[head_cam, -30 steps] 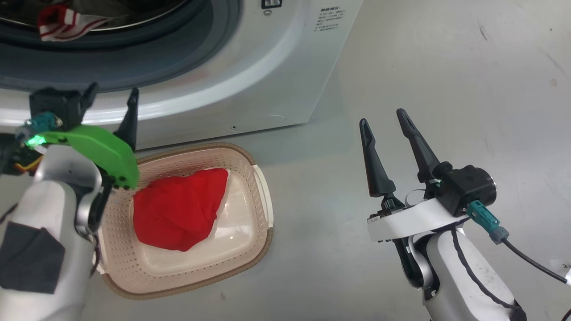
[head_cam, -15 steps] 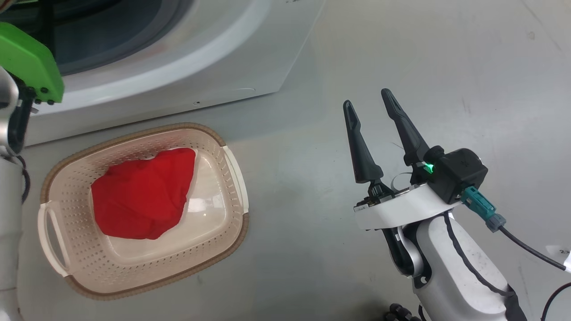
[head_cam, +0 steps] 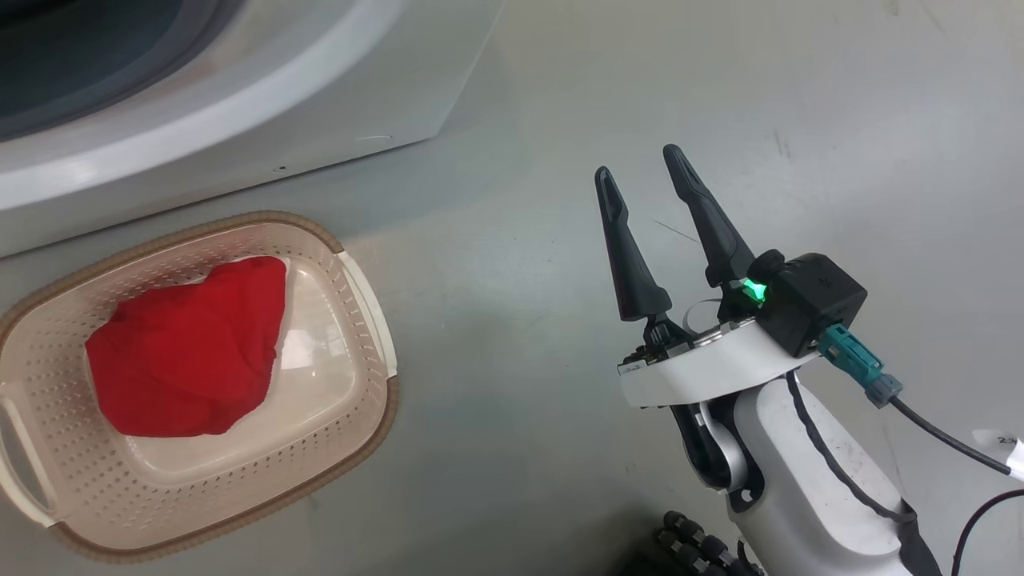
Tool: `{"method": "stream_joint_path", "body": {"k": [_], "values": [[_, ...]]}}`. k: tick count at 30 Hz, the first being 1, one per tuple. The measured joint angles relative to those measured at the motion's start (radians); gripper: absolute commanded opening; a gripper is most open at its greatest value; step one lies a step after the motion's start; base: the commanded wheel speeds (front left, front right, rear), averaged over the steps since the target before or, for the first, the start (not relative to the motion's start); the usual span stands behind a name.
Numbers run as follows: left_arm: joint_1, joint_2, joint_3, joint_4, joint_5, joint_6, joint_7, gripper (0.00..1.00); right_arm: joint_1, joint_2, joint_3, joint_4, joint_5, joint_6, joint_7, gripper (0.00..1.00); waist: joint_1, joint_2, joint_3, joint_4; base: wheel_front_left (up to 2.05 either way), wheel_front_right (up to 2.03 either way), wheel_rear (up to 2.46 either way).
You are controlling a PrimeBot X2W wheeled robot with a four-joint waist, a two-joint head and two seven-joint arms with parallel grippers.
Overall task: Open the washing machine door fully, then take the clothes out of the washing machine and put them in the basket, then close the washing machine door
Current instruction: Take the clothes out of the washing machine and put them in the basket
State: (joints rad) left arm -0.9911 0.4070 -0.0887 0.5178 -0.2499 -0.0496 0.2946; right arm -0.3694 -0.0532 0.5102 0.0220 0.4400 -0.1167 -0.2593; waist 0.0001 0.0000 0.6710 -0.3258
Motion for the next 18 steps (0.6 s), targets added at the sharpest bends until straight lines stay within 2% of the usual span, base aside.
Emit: {"method": "stream_joint_path", "body": {"k": [9,18], "values": [[-0.062,0.067,-0.005,0.091,0.046,0.000,0.053,1.00,-0.014,0.001,0.010,-0.004,0.010,-0.001,0.000,1.00,0.0000,0.0000,0.025,-0.032,0.00,0.00,0.00],[-0.099,0.073,-0.002,0.182,0.047,0.002,0.148,1.00,-0.014,0.001,0.014,-0.004,0.011,-0.002,0.000,1.00,0.0000,0.0000,0.033,-0.039,0.00,0.00,0.00]]}}
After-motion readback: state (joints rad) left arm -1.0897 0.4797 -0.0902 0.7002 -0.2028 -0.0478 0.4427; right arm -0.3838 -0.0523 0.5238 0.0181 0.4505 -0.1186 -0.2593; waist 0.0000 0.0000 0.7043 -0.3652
